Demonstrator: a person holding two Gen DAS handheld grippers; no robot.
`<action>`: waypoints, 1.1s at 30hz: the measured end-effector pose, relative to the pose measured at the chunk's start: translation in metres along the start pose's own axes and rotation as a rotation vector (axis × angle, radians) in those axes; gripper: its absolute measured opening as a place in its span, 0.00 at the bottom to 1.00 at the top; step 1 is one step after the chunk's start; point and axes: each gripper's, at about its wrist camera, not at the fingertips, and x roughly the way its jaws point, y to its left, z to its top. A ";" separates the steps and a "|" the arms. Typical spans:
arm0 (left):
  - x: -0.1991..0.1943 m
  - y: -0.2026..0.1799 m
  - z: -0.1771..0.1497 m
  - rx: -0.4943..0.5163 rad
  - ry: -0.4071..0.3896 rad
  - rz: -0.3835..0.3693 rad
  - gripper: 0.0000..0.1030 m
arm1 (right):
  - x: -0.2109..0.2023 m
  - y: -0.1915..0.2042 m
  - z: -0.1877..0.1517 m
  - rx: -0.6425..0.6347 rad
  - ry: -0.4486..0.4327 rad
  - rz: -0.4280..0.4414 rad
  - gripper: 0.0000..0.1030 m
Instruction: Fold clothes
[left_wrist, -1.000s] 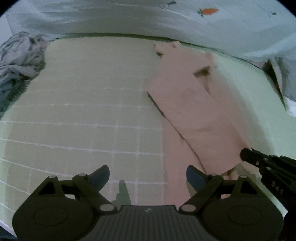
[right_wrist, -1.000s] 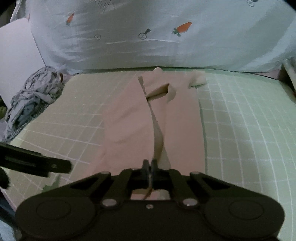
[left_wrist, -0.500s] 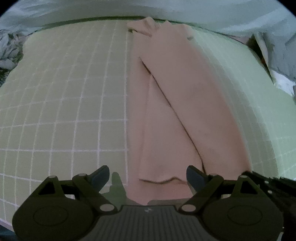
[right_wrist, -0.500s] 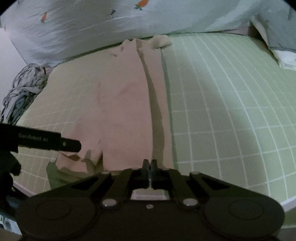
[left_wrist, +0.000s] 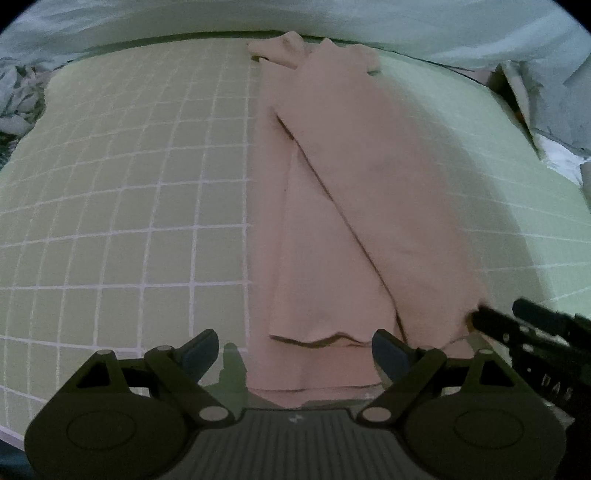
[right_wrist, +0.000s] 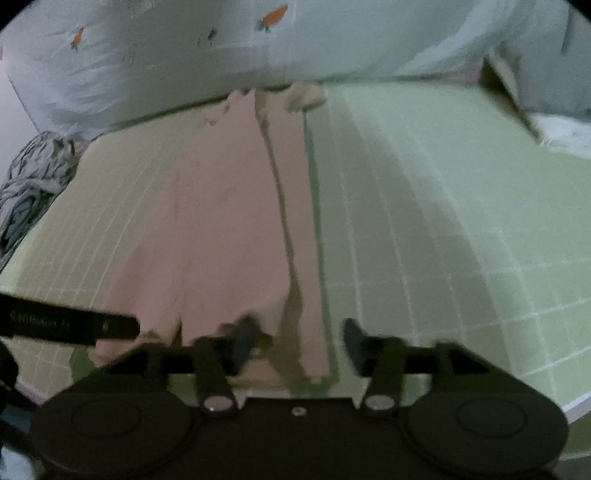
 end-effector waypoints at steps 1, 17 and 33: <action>-0.001 0.001 0.000 0.000 -0.002 -0.005 0.88 | -0.002 0.000 0.002 0.005 -0.013 -0.001 0.62; -0.003 0.006 -0.007 -0.026 0.011 -0.032 0.86 | 0.031 0.009 0.010 0.013 0.059 0.012 0.79; 0.009 0.000 0.009 -0.032 -0.004 -0.029 0.59 | 0.042 0.020 0.006 -0.037 0.070 -0.024 0.87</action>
